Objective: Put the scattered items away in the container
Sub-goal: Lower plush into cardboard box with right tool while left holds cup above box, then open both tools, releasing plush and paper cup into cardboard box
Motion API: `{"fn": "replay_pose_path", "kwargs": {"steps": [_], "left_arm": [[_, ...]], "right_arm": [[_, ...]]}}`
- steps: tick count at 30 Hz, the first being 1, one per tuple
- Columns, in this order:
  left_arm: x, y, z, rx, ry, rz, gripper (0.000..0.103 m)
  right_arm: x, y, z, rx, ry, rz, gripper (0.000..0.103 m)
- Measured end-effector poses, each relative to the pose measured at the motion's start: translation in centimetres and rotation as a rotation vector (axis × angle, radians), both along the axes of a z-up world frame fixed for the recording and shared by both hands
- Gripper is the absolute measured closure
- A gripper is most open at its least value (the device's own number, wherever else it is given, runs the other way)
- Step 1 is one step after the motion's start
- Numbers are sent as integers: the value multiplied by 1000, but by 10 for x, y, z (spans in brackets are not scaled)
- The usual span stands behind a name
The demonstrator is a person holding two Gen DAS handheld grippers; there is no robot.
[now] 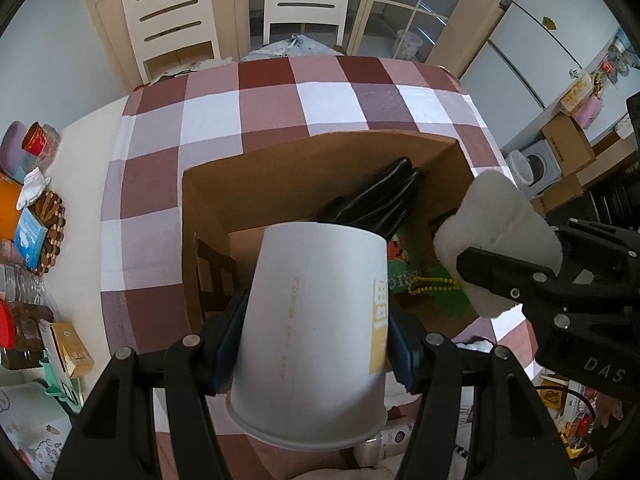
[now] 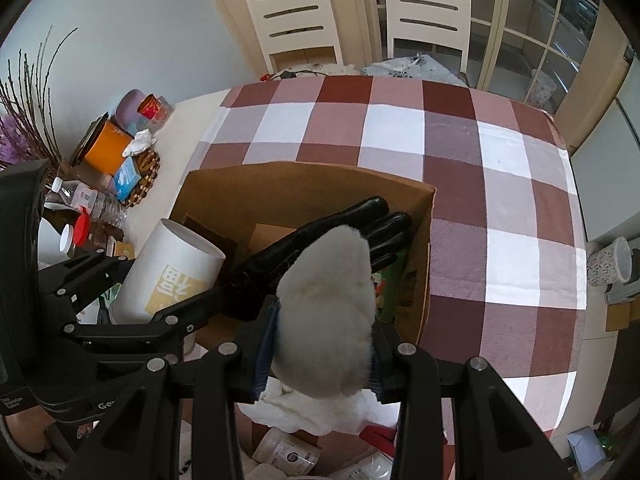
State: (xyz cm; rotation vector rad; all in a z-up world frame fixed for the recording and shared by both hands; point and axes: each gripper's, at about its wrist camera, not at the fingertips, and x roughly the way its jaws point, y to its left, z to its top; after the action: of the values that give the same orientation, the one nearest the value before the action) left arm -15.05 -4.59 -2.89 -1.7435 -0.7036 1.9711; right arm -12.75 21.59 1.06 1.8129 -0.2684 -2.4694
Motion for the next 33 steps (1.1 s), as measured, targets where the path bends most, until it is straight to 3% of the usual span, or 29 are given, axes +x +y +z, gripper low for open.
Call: {"fn": "replay_pose_path", "kwargs": {"steps": [21, 23, 28, 33], "left_arm": [[-5, 10, -10, 27, -40, -27, 39], [-6, 11, -11, 30, -46, -29, 39], [-6, 10, -13, 12, -53, -32, 25], [-5, 7, -13, 14, -55, -38, 24]], "right_arm": [[-8, 4, -10, -7, -36, -137, 62], [-10, 5, -11, -10, -47, -147, 55], [-11, 8, -9, 4, -55, -192, 37], [-7, 14, -9, -4, -61, -235, 36]]}}
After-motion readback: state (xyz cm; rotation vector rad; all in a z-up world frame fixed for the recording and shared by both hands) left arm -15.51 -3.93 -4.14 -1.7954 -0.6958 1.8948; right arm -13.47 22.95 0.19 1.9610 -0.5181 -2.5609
